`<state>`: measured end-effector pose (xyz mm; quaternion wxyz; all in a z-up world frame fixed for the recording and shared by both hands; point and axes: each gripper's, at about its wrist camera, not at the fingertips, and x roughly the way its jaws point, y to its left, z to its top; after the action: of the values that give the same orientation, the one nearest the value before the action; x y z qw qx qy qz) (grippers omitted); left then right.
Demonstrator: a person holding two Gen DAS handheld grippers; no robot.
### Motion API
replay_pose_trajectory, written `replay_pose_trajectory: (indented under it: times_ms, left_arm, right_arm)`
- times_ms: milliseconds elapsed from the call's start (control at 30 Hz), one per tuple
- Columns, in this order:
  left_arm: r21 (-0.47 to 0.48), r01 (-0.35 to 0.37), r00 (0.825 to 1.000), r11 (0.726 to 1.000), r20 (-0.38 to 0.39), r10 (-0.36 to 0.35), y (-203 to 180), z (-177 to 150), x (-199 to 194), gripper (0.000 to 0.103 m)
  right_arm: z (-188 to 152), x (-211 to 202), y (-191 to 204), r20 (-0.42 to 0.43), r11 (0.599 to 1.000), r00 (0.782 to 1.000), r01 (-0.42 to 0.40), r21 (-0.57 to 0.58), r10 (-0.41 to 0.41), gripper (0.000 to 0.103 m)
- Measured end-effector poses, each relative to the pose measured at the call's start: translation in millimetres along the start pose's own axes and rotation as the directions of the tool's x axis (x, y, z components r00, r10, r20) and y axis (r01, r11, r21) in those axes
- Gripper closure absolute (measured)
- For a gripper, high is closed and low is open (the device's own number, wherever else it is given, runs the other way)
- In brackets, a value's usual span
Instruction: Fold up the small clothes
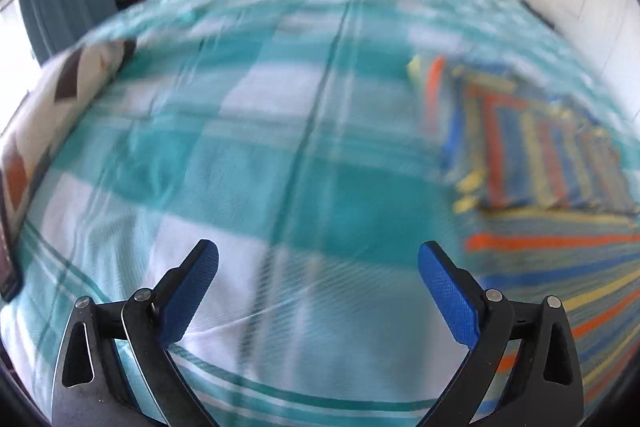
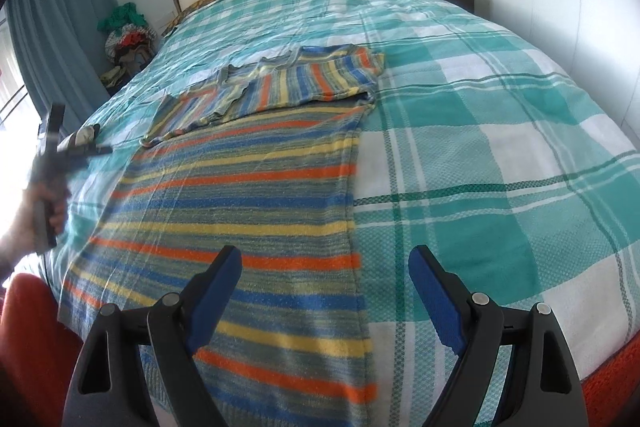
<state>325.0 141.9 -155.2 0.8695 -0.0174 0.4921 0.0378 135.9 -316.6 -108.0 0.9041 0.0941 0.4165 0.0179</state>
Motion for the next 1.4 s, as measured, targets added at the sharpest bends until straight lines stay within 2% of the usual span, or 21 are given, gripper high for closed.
replay_pose_trajectory:
  times_ms: [33, 100, 267, 433, 600, 833, 1100, 1400]
  left_arm:
    - [0.007, 0.029, 0.999, 1.000, -0.046, -0.028, 6.3, -8.4, 18.3, 0.000]
    - [0.002, 0.072, 0.995, 0.997, 0.061, -0.072, 10.0, -18.9, 13.8, 0.000]
    - [0.037, 0.019, 0.998, 0.999, 0.052, -0.021, -5.5, -18.0, 17.7, 0.000]
    - [0.030, 0.029, 0.998, 0.999, 0.054, -0.031, -3.1, -15.8, 17.9, 0.000]
    - [0.029, 0.029, 0.998, 0.999, 0.055, -0.031, 2.8, -21.0, 11.3, 0.000]
    - [0.027, 0.030, 0.998, 0.999, 0.055, -0.031, 3.2, -21.6, 10.2, 0.000]
    - [0.028, 0.029, 0.998, 0.999, 0.056, -0.031, 3.1, -21.7, 10.2, 0.000]
    - [0.028, 0.029, 0.998, 0.999, 0.056, -0.031, 3.3, -21.8, 10.1, 0.000]
  right_arm:
    - [-0.6, -0.8, -0.2, 0.002, 1.000, 1.000, 0.002, 0.004, -0.002, 0.018]
    - [-1.8, -3.1, -0.9, 0.004, 1.000, 1.000, 0.010, 0.009, -0.010, 0.018]
    - [-2.8, -9.1, -4.6, 0.019, 1.000, 1.000, 0.020, 0.019, -0.021, 0.018]
    - [-2.3, -12.3, -8.8, 0.035, 0.999, 0.999, 0.017, 0.033, -0.018, 0.018]
    - [0.5, -2.4, -7.8, 0.017, 0.999, 1.000, 0.001, 0.037, -0.001, 0.018]
    - [-0.3, -11.2, -2.7, 0.050, 1.000, 0.999, 0.005, 0.009, -0.006, 0.018]
    - [-1.9, -15.8, -13.5, 0.054, 0.998, 0.999, 0.000, 0.062, -0.003, 0.017]
    - [-2.3, -17.8, -6.0, 0.060, 1.000, 0.998, -0.016, 0.026, 0.014, 0.018]
